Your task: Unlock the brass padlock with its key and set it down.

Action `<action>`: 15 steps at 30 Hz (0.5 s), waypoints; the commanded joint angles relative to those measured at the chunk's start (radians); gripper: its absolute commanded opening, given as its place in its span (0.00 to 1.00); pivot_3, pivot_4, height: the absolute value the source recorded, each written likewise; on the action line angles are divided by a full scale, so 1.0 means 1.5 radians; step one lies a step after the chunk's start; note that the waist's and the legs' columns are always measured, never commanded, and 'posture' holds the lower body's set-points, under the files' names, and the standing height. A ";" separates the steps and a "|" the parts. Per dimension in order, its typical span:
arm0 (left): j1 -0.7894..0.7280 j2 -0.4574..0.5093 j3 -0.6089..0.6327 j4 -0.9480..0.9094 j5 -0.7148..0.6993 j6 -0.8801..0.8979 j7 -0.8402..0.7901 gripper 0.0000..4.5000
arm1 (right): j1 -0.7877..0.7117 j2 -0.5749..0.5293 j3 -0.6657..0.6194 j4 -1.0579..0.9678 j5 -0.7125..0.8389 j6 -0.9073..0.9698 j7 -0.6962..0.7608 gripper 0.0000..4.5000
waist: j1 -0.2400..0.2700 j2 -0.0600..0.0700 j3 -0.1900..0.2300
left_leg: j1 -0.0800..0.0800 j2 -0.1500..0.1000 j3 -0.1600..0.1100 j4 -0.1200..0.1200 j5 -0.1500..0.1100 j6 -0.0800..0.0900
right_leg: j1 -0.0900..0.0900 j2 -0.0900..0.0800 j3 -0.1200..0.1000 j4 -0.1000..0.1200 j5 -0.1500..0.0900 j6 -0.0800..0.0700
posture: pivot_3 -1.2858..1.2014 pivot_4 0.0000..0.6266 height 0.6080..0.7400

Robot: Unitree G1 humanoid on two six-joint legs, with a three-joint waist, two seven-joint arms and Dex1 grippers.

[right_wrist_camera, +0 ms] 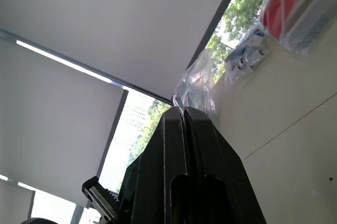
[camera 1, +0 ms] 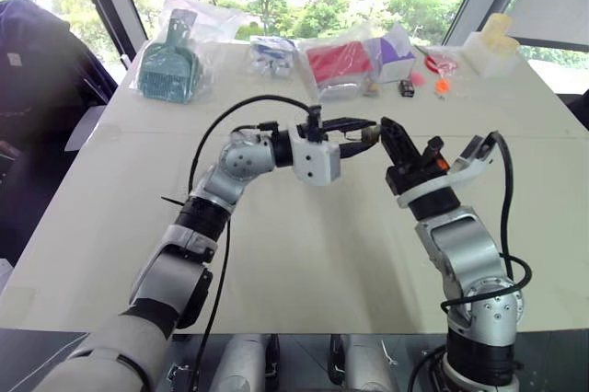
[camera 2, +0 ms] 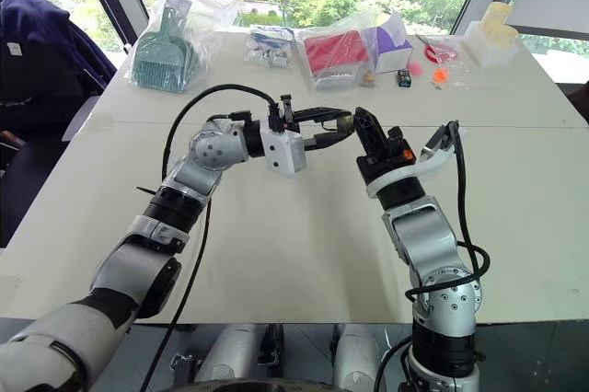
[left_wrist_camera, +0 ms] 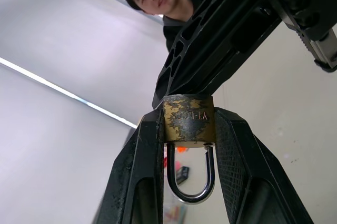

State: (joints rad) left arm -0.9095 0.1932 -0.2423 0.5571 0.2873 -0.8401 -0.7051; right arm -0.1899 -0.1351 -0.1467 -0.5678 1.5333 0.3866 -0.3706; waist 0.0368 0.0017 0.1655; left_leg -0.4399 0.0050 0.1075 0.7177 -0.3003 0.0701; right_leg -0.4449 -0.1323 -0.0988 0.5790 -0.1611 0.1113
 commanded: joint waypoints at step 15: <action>-0.090 -0.005 -0.014 0.048 -0.280 0.164 -0.330 0.17 | 0.077 -0.249 -0.091 -0.031 -0.008 0.105 0.259 0.88 | -0.001 0.001 0.000 | 0.000 0.000 0.000 0.000 0.000 0.000 | 0.000 0.000 0.000 0.000 -0.001 -0.001 | 0.52 0.24 0.96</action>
State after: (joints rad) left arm -1.0005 0.1920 -0.2644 0.6372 -0.0960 -0.5908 -1.1673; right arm -0.0775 -0.4802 -0.2611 -0.5787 1.4998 0.5184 -0.0433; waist 0.0350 0.0032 0.1661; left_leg -0.4396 0.0053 0.1078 0.7174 -0.3004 0.0703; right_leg -0.4451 -0.1323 -0.0988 0.5788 -0.1623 0.1097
